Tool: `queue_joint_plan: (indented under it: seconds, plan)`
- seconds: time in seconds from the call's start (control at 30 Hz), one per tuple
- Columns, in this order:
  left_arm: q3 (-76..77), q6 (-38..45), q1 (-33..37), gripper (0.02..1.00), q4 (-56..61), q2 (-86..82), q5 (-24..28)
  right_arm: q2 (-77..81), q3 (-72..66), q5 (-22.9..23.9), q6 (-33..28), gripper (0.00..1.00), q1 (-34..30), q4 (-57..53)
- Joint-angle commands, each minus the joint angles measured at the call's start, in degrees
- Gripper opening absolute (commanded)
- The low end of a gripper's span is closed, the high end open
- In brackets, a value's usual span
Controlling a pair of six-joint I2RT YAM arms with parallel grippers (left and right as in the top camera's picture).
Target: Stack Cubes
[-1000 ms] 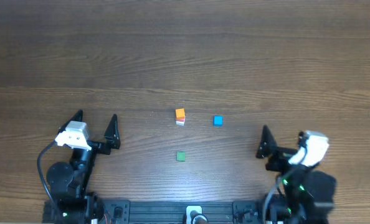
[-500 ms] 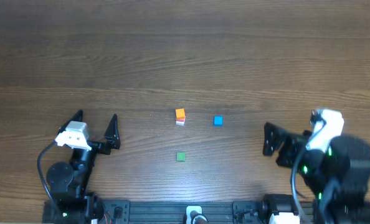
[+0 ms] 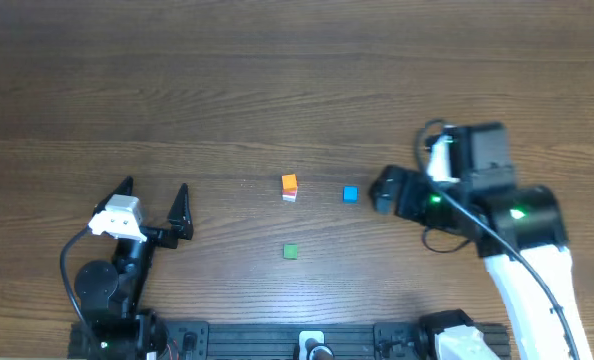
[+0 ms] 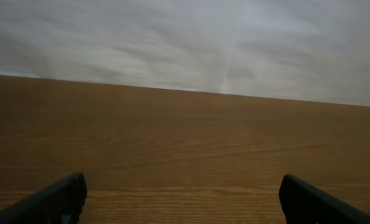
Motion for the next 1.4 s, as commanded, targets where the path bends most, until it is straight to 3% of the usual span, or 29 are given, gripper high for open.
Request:
queue_joint_plan:
  seconds: [0.03, 0.2, 0.53, 0.73, 1.07, 1.4]
  plan:
    - [-0.35, 0.87, 0.28, 1.000, 0.13, -0.42, 0.76, 3.98, 1.18, 3.21, 8.39, 0.993, 10.14, 0.24]
    - [-0.35, 0.87, 0.28, 1.000, 0.13, -0.42, 0.76, 8.24, 1.18, 3.89, 11.93, 0.993, 19.39, 2.03]
    - [-0.35, 0.85, 0.28, 1.000, 0.15, -0.42, 0.76, 17.14, 1.18, 3.93, 16.87, 0.993, 28.44, 5.05]
    - [-0.35, 0.85, 0.28, 1.000, 0.13, -0.42, 0.76, 20.92, 1.18, 7.58, 23.17, 0.991, 34.47, 8.79]
    - [-0.35, 0.87, 0.28, 1.000, 0.13, -0.42, 0.76, 25.70, 1.18, 15.34, 32.68, 0.991, 41.59, 10.91]
    - [-0.35, 0.87, 0.28, 1.000, 0.15, -0.42, 0.76, 32.41, 1.18, 17.86, 34.62, 0.991, 43.01, 13.22]
